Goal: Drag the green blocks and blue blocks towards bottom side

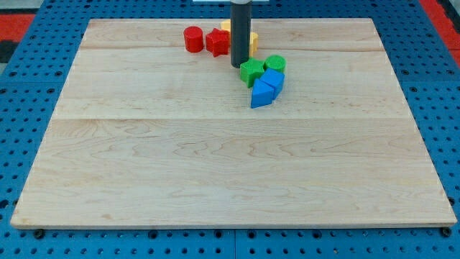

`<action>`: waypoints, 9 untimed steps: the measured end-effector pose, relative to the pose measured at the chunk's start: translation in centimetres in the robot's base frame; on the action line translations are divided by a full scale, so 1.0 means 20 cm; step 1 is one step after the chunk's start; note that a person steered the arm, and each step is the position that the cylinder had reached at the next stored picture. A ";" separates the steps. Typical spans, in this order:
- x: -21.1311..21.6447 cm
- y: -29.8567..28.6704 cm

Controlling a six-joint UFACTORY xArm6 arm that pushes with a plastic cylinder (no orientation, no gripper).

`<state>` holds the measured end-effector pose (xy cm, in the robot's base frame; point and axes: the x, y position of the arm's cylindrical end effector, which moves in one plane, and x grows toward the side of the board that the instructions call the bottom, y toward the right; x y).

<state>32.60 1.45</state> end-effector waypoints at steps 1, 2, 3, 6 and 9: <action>0.13 0.00; 0.25 0.00; 0.14 -0.04; -0.02 0.29; 0.08 0.32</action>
